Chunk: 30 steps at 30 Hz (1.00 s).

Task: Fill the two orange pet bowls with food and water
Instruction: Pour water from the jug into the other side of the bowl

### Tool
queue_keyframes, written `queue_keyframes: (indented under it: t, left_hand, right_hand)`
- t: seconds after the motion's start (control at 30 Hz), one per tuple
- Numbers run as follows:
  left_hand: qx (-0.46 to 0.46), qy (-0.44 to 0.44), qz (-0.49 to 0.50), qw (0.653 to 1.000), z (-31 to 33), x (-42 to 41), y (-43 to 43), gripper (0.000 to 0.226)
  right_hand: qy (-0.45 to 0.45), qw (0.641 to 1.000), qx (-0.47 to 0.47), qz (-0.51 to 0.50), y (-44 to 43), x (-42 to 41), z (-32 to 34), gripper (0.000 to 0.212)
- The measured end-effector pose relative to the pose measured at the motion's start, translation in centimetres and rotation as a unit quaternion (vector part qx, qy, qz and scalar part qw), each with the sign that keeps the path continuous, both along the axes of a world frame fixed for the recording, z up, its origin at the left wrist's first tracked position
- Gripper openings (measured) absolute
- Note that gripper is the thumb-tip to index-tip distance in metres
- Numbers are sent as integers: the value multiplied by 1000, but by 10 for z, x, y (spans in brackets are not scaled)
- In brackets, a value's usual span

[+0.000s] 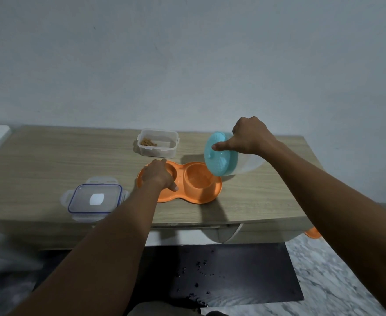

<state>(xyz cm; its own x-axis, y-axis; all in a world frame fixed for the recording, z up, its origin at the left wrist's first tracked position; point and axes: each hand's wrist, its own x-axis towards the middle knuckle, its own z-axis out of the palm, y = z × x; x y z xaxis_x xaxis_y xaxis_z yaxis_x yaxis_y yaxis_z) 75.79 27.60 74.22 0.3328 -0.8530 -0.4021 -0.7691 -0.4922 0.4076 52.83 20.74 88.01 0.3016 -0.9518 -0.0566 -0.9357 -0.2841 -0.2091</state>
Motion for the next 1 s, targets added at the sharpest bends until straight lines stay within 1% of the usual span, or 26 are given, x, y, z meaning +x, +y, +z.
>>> queue_keyframes:
  t: [0.73,1.0]
  left_hand:
    - [1,12,7,1000,7,-2,4,115]
    - [6,5,4,1000,12,-4,6,116]
  right_hand:
    - [-1,1000,-9,1,-3,2,5,69]
    - [-30,1000,4,-4,-5,-11,-7,74]
